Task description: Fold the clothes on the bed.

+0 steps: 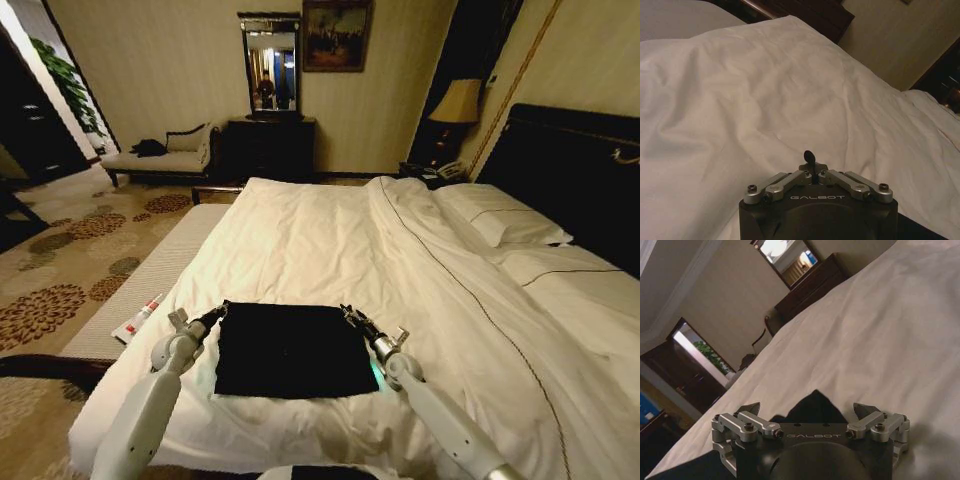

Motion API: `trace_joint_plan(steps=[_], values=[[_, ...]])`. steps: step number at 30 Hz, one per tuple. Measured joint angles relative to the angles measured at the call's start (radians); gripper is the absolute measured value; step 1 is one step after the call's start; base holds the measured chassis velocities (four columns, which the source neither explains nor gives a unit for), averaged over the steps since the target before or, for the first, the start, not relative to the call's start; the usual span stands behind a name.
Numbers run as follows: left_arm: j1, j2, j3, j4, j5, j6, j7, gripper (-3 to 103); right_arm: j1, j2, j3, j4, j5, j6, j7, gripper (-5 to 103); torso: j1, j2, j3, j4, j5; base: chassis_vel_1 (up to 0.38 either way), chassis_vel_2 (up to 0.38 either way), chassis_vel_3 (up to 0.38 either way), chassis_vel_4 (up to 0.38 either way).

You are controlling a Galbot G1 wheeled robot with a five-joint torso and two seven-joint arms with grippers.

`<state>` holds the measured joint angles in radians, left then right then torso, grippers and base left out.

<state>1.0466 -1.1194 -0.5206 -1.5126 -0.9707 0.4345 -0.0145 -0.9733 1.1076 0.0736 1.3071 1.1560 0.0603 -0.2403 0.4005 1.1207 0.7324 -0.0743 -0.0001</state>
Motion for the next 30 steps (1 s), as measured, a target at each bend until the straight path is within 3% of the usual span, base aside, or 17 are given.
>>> trace_joint_plan(steps=[4,6,7,9,12,13,15,19,20,28,30], values=[[-0.002,0.007,-0.002,0.000,-0.002,0.000,0.001,0,0.001,0.001,-0.004,-0.023,-0.006,0.002,-0.063,94,0.000,0.000,0.000,-0.0001,0.0001,0.000,0.000,0.000,0.000],[-0.002,0.011,-0.004,-0.001,-0.002,-0.002,0.001,0,0.000,0.000,-0.004,-0.036,-0.006,0.006,-0.131,84,0.000,0.000,0.000,0.0001,0.0001,0.000,0.000,0.000,0.000],[-0.003,0.012,-0.005,-0.001,-0.002,-0.002,0.001,0,-0.001,-0.001,-0.003,-0.040,-0.007,0.008,-0.154,84,0.000,0.000,0.000,0.0000,0.0001,0.000,0.000,0.000,0.000],[-0.003,0.013,-0.005,-0.001,-0.002,-0.003,0.001,0,-0.001,-0.002,-0.002,-0.043,-0.009,0.009,-0.173,73,0.000,0.000,0.000,0.0000,0.0002,0.000,0.000,0.000,0.000],[-0.003,0.013,-0.005,-0.001,-0.002,-0.003,0.001,0,-0.002,-0.003,0.000,-0.048,-0.011,0.013,-0.198,68,0.000,0.000,0.000,0.0000,0.0001,0.000,0.000,0.000,0.000],[-0.003,0.013,-0.005,0.000,-0.002,-0.004,0.001,0,-0.002,-0.004,0.000,-0.050,-0.011,0.016,-0.208,57,0.000,0.000,0.000,0.0000,0.0001,0.000,0.000,0.000,0.000],[-0.004,0.012,-0.005,0.000,-0.001,-0.005,0.001,0,0.000,-0.004,0.001,-0.052,-0.011,0.020,-0.214,57,0.000,0.000,0.000,0.0000,0.0002,0.000,0.000,0.000,0.000],[-0.010,0.007,0.002,0.004,0.005,-0.008,0.000,0,0.007,0.003,0.001,-0.059,-0.013,0.033,-0.239,35,0.000,0.000,0.000,0.0001,0.0001,0.000,0.000,0.000,0.000],[-0.010,0.007,0.002,0.004,0.005,-0.008,0.000,0,0.007,0.003,0.001,-0.059,-0.013,0.033,-0.239,35,0.000,0.000,0.000,0.0001,0.0001,0.000,0.000,0.000,0.000],[-0.013,0.007,-0.007,0.004,0.000,-0.017,0.005,0,0.001,0.009,0.033,-0.040,0.015,0.081,-0.249,3,0.000,0.000,0.000,0.0000,0.0002,0.000,0.000,0.000,0.000],[-0.014,0.007,-0.020,-0.004,-0.016,-0.023,0.008,0,-0.017,0.005,0.059,0.000,0.050,0.096,-0.248,2,0.000,0.000,0.000,0.0002,0.0002,0.000,0.000,0.000,0.000]])
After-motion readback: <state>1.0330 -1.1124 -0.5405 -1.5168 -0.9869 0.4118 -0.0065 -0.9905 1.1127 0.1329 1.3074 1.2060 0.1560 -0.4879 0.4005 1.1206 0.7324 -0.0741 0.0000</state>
